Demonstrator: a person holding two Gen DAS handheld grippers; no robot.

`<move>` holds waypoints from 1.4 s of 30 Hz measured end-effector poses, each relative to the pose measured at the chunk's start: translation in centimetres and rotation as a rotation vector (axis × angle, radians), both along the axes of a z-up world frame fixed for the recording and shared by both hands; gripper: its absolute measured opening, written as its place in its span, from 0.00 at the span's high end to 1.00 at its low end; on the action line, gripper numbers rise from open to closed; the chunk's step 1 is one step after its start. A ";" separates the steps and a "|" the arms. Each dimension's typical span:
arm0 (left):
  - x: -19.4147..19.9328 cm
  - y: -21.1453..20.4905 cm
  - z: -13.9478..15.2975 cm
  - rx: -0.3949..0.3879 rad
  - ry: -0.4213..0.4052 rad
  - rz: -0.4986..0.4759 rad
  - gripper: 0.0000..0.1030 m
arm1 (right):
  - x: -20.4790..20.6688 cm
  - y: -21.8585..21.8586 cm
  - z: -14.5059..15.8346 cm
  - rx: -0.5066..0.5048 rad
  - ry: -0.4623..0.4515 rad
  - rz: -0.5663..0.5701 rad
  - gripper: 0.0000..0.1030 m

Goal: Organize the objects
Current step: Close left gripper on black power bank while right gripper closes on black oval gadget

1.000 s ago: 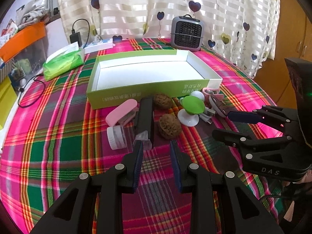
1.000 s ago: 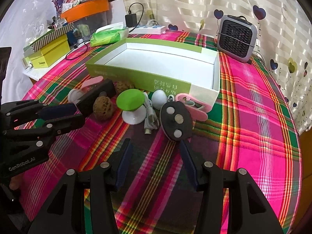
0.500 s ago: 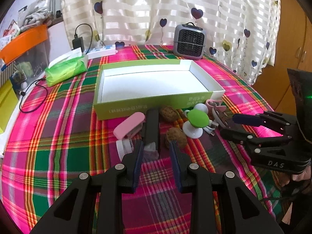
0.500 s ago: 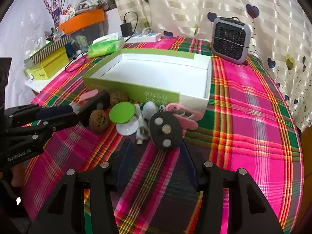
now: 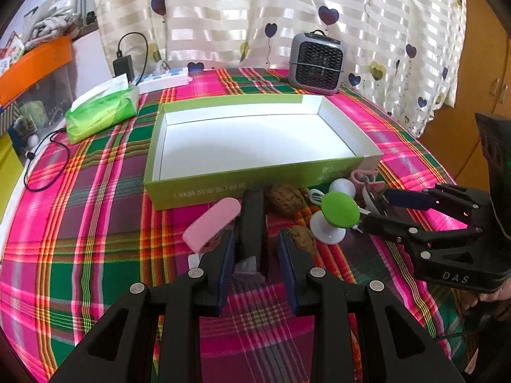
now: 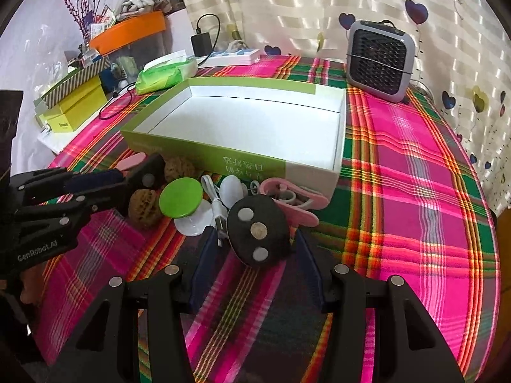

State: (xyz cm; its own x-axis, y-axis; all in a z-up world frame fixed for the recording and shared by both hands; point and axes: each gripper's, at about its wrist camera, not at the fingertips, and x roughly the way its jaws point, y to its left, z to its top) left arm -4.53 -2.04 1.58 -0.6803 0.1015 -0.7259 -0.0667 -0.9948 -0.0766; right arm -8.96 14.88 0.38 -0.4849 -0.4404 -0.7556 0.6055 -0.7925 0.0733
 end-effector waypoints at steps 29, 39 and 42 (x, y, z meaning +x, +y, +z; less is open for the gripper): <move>-1.4 0.9 -1.1 -0.083 -0.045 -0.019 0.79 | 0.8 -0.4 0.4 0.031 0.054 0.050 0.73; -1.1 0.8 -0.9 -0.066 -0.036 -0.013 0.79 | 0.9 -0.4 0.4 0.034 0.060 0.052 0.73; -0.8 0.9 -0.8 -0.059 -0.030 -0.015 0.79 | 1.1 -0.3 0.5 0.039 0.067 0.051 0.73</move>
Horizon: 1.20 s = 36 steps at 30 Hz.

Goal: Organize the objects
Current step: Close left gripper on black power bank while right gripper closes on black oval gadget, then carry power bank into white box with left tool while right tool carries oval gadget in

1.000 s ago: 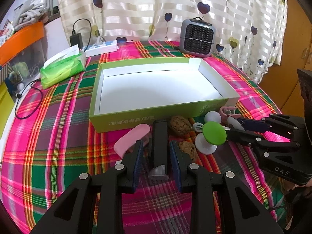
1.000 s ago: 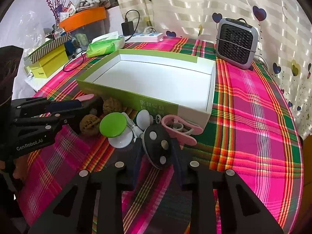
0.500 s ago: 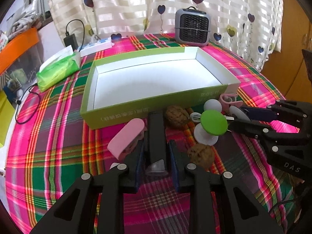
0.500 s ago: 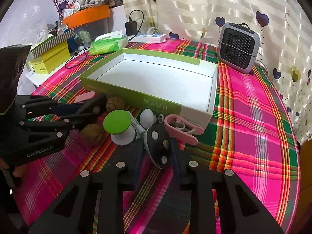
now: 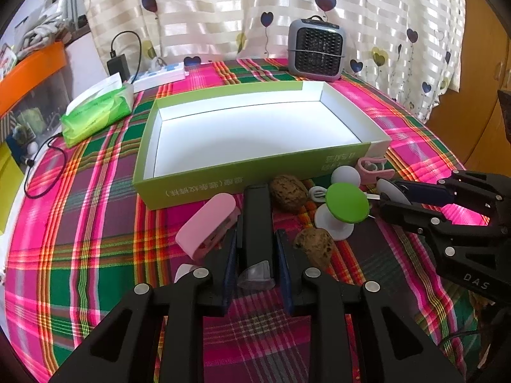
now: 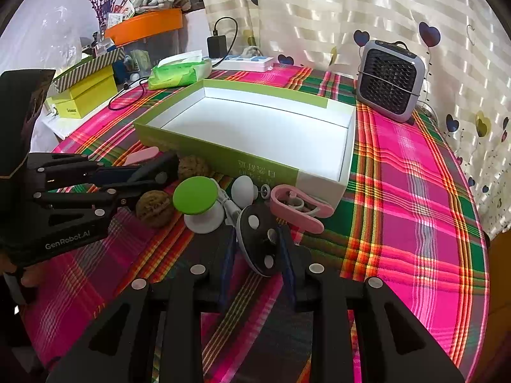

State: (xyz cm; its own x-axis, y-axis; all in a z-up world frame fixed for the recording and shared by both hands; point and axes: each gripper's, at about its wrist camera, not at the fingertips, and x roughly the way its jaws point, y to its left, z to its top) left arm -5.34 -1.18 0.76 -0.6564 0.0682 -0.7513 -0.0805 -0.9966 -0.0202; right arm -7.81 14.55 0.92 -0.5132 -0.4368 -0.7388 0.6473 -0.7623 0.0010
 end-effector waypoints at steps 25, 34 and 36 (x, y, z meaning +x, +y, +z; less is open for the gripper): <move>3.7 0.6 2.6 0.026 0.087 -0.010 0.79 | 4.1 -0.2 2.7 0.020 0.121 0.007 0.73; 5.0 0.9 3.8 0.042 0.126 -0.022 0.79 | 5.0 -0.6 3.7 0.018 0.149 0.014 0.73; 5.1 0.9 4.0 0.046 0.132 -0.022 0.79 | 5.3 -0.9 4.0 0.021 0.160 0.018 0.73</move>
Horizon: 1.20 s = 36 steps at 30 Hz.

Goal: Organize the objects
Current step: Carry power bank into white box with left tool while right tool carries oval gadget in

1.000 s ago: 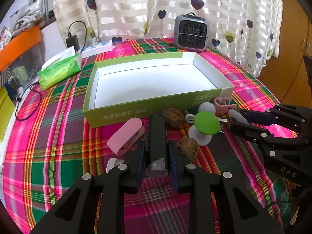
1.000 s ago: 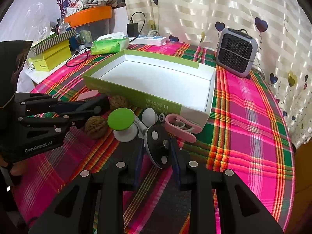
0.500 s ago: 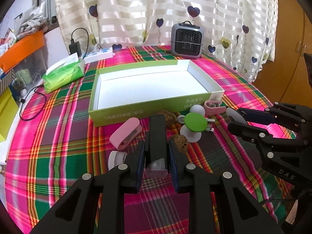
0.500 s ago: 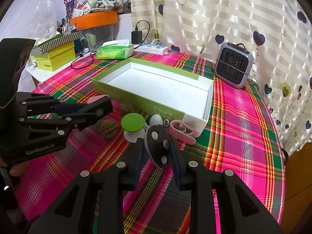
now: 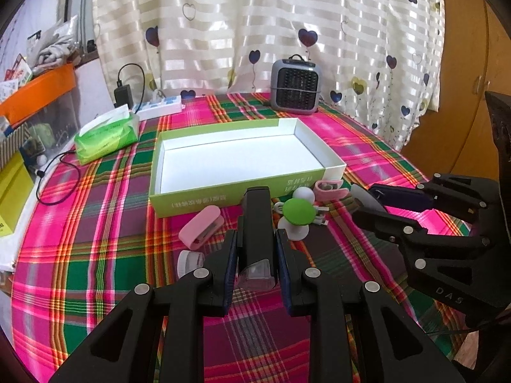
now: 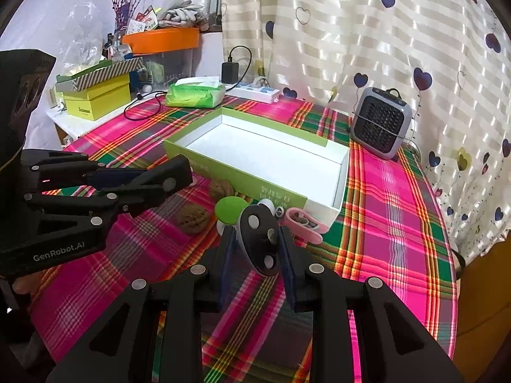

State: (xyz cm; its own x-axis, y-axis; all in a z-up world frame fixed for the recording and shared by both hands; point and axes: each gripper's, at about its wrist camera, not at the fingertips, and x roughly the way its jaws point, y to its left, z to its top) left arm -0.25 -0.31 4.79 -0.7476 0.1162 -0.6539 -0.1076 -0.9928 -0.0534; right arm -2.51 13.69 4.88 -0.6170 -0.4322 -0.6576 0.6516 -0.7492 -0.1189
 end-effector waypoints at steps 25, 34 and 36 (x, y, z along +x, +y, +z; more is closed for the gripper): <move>-3.0 -0.7 0.9 0.016 0.022 0.005 0.79 | -2.6 -2.6 0.7 0.003 0.029 0.027 0.73; -5.2 -0.9 0.7 0.006 0.006 0.014 0.79 | -4.6 -3.2 0.5 -0.011 0.012 0.029 0.73; -5.6 -0.8 0.9 -0.004 0.011 0.011 0.79 | -5.0 -3.4 0.6 -0.013 0.013 0.030 0.73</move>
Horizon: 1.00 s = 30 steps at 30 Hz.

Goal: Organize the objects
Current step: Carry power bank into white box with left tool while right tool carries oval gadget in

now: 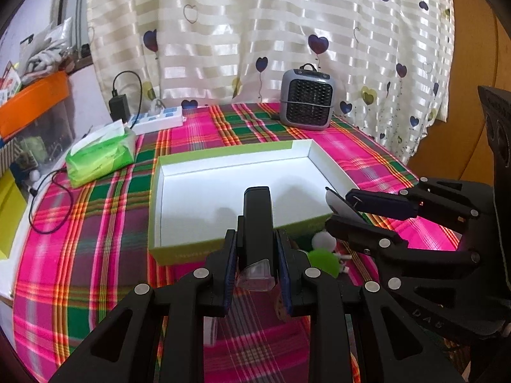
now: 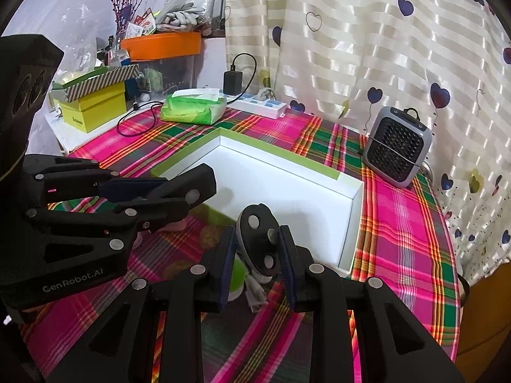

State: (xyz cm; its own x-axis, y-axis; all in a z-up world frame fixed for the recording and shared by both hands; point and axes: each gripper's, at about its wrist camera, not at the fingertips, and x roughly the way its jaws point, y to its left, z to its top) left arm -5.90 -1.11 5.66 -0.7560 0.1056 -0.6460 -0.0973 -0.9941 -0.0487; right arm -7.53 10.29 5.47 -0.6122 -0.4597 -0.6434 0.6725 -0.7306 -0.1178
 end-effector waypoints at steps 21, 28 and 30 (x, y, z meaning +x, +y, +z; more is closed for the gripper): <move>-6.2 -0.5 -0.8 -0.033 -0.019 0.005 0.79 | -6.2 -2.1 -1.1 0.008 -0.040 -0.005 0.73; -7.8 -0.9 -2.2 -0.028 -0.048 0.009 0.79 | -7.8 -2.4 -2.3 0.004 -0.066 -0.021 0.73; -8.1 -1.0 -2.5 -0.026 -0.055 0.008 0.79 | -8.1 -2.3 -2.5 -0.001 -0.074 -0.024 0.73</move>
State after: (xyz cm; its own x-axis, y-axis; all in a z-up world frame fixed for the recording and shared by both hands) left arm -14.04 -2.10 3.13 -0.7198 0.0830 -0.6892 -0.0877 -0.9957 -0.0284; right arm -15.62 7.95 2.96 -0.5741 -0.4463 -0.6865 0.6616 -0.7467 -0.0679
